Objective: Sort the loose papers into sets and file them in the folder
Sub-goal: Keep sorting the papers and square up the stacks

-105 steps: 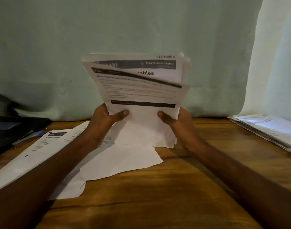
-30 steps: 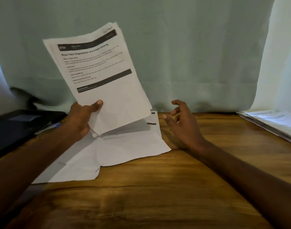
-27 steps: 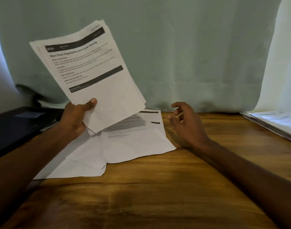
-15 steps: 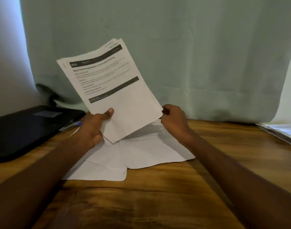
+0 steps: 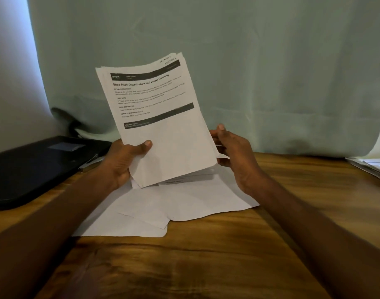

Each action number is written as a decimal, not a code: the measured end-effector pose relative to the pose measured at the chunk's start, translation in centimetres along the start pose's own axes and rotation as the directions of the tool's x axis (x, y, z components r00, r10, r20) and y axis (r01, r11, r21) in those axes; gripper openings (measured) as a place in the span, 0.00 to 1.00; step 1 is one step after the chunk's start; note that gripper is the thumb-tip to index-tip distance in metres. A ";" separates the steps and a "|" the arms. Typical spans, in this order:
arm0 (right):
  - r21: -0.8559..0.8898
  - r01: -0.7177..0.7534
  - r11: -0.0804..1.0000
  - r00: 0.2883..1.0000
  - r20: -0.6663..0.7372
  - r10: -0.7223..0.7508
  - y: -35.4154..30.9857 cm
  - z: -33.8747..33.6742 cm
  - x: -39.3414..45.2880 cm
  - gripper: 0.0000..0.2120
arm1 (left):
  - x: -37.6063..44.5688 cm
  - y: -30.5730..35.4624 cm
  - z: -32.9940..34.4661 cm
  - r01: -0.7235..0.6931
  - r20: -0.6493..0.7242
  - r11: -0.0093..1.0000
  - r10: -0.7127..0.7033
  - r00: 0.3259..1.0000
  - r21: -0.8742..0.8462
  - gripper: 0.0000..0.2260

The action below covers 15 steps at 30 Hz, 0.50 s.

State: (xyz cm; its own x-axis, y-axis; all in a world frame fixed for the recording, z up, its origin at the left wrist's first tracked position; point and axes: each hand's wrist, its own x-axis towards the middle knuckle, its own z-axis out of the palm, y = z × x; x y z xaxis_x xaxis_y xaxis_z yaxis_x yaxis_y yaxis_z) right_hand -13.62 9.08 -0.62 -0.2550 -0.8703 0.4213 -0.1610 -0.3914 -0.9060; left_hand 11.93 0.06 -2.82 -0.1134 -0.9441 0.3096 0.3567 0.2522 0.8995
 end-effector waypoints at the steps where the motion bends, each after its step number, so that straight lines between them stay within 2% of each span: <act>1: 0.013 0.002 1.000 1.000 0.018 -0.003 0.1 0.1 0.0 0.15 | 0.0 0.0 0.0 -0.013 0.015 1.000 0.012 1.000 0.019 0.29; 4: 0.040 0.007 0.999 1.000 0.011 -0.007 0.0 0.4 0.1 0.06 | 0.0 -0.1 0.2 -0.026 0.051 0.998 0.023 0.998 0.054 0.29; 7: -0.009 0.012 1.000 1.000 -0.027 -0.012 0.3 0.1 0.5 0.07 | -0.2 0.0 0.5 -0.036 0.114 0.997 0.027 0.993 0.073 0.29; 10: 0.051 -0.069 0.996 0.996 -0.058 0.072 0.3 -0.3 0.4 0.01 | -0.3 0.2 0.6 -0.027 0.166 0.998 0.018 0.986 0.053 0.27; 15: 0.215 -0.181 0.960 0.976 -0.081 0.202 0.6 -0.5 0.5 0.18 | -0.5 0.7 0.9 -0.038 0.108 0.999 0.040 0.993 -0.020 0.26</act>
State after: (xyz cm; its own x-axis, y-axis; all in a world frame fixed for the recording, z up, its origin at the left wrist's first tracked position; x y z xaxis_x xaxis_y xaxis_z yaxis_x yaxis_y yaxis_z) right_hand -14.32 8.55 -0.94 -0.3590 -0.9042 0.2314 0.0963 -0.2825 -0.9544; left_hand 11.42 0.92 -2.05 -0.1982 -0.9050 0.3765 0.3793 0.2834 0.8808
